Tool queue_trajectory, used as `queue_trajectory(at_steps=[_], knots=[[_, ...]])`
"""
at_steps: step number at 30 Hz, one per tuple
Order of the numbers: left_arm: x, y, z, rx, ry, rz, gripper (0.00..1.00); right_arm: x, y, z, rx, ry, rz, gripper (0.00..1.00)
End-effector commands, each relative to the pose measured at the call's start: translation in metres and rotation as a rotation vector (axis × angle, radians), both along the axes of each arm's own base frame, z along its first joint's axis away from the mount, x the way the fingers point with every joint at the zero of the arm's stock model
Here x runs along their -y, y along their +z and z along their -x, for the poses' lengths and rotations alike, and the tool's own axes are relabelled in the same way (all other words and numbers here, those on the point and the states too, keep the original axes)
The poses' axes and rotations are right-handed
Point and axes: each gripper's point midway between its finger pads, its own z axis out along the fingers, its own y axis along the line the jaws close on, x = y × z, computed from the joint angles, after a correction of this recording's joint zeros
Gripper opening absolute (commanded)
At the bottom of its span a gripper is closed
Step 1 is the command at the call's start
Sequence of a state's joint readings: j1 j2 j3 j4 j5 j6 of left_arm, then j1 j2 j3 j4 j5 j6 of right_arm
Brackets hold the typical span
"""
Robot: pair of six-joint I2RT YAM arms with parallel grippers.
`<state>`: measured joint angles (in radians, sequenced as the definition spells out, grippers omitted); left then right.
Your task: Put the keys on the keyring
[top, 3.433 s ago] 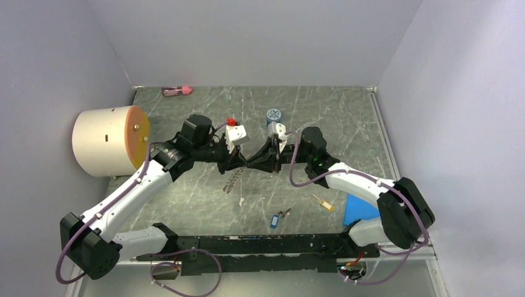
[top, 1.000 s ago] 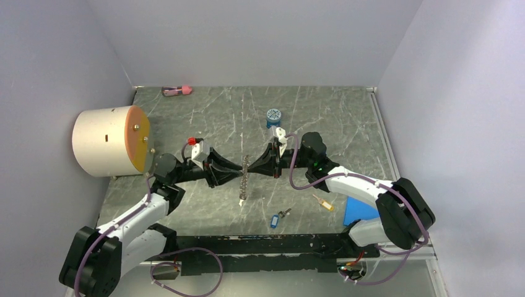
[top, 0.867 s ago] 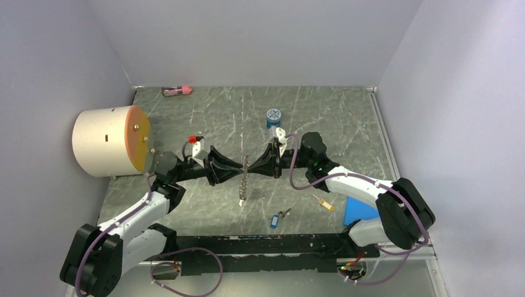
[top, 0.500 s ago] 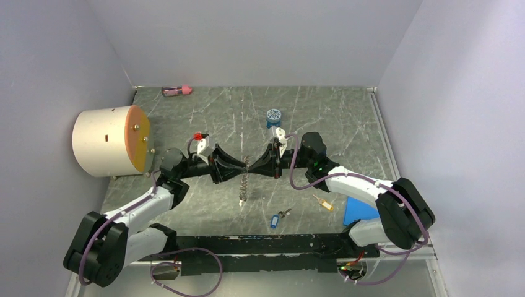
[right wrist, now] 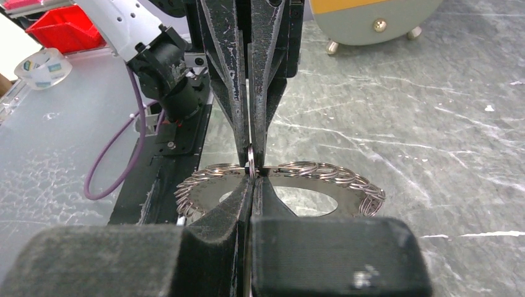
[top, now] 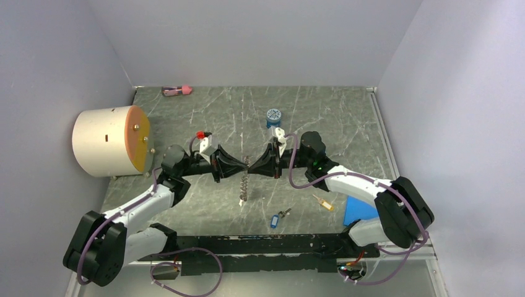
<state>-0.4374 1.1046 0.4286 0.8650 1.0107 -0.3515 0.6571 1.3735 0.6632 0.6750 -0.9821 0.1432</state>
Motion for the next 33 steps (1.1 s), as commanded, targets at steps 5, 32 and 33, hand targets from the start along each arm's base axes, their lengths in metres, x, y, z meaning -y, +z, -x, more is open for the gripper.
queue_trajectory(at_steps=[5,32,33], knots=[[-0.002,0.014,0.000,0.053,-0.013,-0.116,0.03,-0.001,0.019,-0.014,0.075,-0.060,0.010,0.34],[-0.035,0.000,0.003,-0.002,-0.034,-0.742,0.03,-0.017,0.037,-0.009,0.108,0.015,-0.093,0.31],[-0.034,-0.001,0.004,-0.004,-0.039,-0.752,0.03,-0.019,0.038,-0.007,0.113,0.030,-0.102,0.30]])
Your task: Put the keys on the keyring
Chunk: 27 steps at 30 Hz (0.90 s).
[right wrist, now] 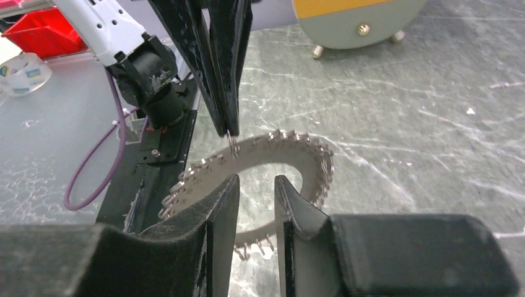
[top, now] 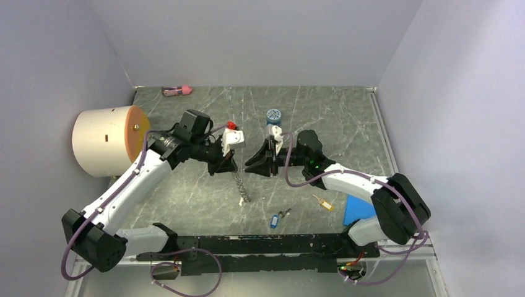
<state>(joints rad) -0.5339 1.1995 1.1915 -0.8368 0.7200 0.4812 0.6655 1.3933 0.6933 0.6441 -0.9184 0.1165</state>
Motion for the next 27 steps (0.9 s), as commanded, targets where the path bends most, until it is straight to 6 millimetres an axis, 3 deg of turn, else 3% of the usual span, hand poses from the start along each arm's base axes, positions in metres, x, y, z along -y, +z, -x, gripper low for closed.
queue_trajectory(at_steps=[1,6,12,19,23,27], knots=[[-0.003,0.002,0.005,0.027,-0.051,-0.062,0.03,-0.016,0.039,0.010,0.110,0.102,-0.123,0.30],[0.001,0.001,0.006,0.037,-0.066,-0.072,0.03,-0.019,0.038,0.019,0.135,0.149,-0.158,0.31],[0.009,0.004,0.008,0.054,-0.083,-0.042,0.03,-0.026,0.023,0.024,0.128,0.199,-0.109,0.30],[0.010,0.006,0.007,0.077,-0.083,-0.034,0.02,-0.026,0.008,0.031,0.095,0.228,-0.080,0.38],[0.012,0.009,0.009,0.078,-0.090,-0.015,0.02,-0.028,0.008,0.029,0.094,0.223,-0.084,0.27],[0.013,0.009,0.009,0.074,-0.091,-0.011,0.03,-0.030,0.008,0.027,0.086,0.222,-0.084,0.02]])
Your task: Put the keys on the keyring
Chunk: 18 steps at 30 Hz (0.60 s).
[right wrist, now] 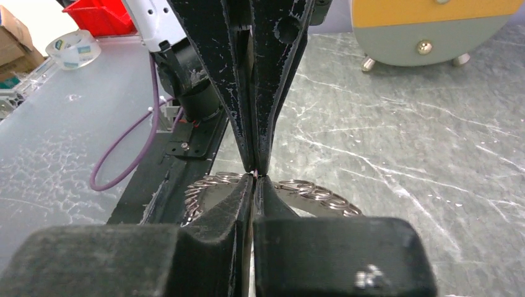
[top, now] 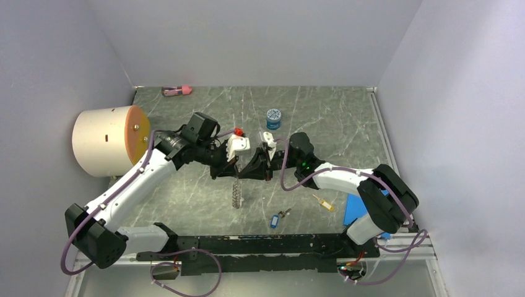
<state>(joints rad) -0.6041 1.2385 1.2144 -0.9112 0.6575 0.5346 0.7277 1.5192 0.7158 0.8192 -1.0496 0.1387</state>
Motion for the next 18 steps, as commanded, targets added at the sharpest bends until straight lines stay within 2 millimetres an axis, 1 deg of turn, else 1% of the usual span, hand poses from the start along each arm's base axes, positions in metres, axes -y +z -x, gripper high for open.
queue_trajectory(at_steps=[1,3,4,6,7,9,12,15,18], knots=[[0.010,0.025,-0.003,0.079,-0.032,0.085,0.03,-0.006,0.015,-0.001,0.052,0.027,-0.045,0.00],[0.010,0.025,-0.004,0.078,-0.021,0.089,0.03,-0.006,0.015,-0.002,0.052,0.019,-0.047,0.00],[0.011,0.026,-0.005,0.075,-0.009,0.098,0.07,-0.007,0.015,-0.003,0.053,0.013,-0.049,0.00],[0.014,0.030,-0.010,0.074,0.040,0.124,0.23,-0.005,0.016,-0.003,0.057,0.002,-0.053,0.00],[0.017,0.034,-0.011,0.081,0.055,0.151,0.27,-0.005,0.016,-0.004,0.057,-0.009,-0.055,0.00],[0.022,0.042,-0.012,0.078,0.073,0.218,0.32,-0.003,0.018,-0.004,0.059,-0.024,-0.062,0.00],[0.024,0.052,-0.018,0.048,0.102,0.332,0.37,-0.001,0.022,-0.003,0.065,-0.036,-0.074,0.00],[0.015,0.067,-0.030,-0.011,0.149,0.456,0.39,0.002,0.026,-0.002,0.072,-0.053,-0.082,0.00],[0.005,0.080,-0.036,-0.014,0.182,0.552,0.40,0.006,0.030,-0.002,0.084,-0.084,-0.093,0.00]])
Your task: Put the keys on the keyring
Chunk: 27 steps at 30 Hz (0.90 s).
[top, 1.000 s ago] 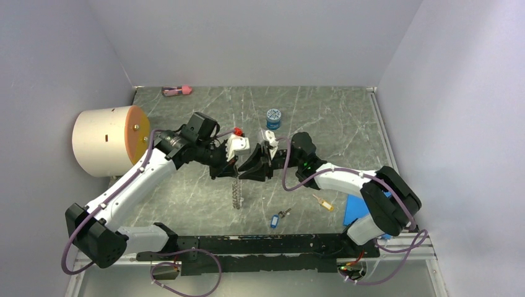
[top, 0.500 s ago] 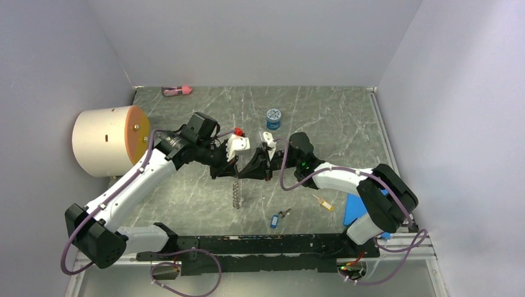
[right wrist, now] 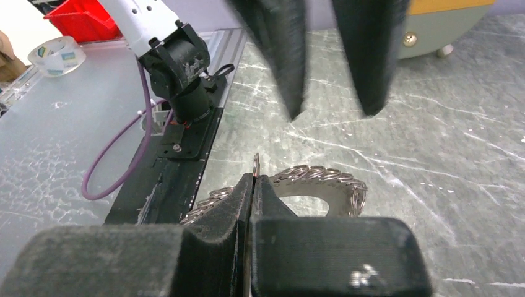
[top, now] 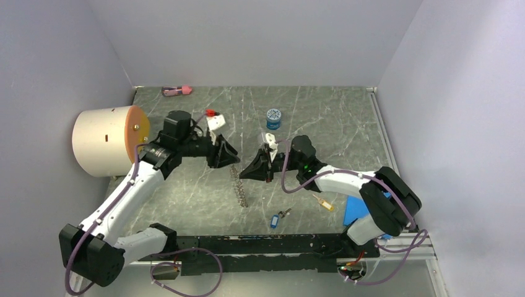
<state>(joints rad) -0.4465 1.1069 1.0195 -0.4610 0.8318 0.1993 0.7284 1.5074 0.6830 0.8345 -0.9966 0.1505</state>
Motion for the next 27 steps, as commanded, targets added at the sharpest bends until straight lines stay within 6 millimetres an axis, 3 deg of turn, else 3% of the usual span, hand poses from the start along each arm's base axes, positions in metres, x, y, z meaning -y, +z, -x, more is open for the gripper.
queue_trajectory(at_steps=[1,5,12,14,18,27], knots=[[-0.002,0.051,-0.005,0.056,0.010,0.247,0.40,0.005,0.038,0.001,0.107,-0.043,-0.100,0.00],[-0.016,0.056,-0.003,0.127,0.053,0.344,0.40,0.010,0.050,-0.002,0.126,-0.098,-0.129,0.00],[-0.021,0.043,0.028,0.226,0.007,0.468,0.40,0.014,0.073,-0.002,0.120,-0.135,-0.202,0.00],[-0.025,0.031,0.034,0.280,0.026,0.513,0.41,0.014,0.077,-0.001,0.114,-0.131,-0.221,0.00],[-0.035,0.026,0.039,0.376,0.099,0.615,0.49,0.013,0.085,-0.001,0.108,-0.127,-0.248,0.00],[-0.030,0.026,0.038,0.366,0.062,0.640,0.41,0.011,0.089,0.001,0.110,-0.101,-0.249,0.00]])
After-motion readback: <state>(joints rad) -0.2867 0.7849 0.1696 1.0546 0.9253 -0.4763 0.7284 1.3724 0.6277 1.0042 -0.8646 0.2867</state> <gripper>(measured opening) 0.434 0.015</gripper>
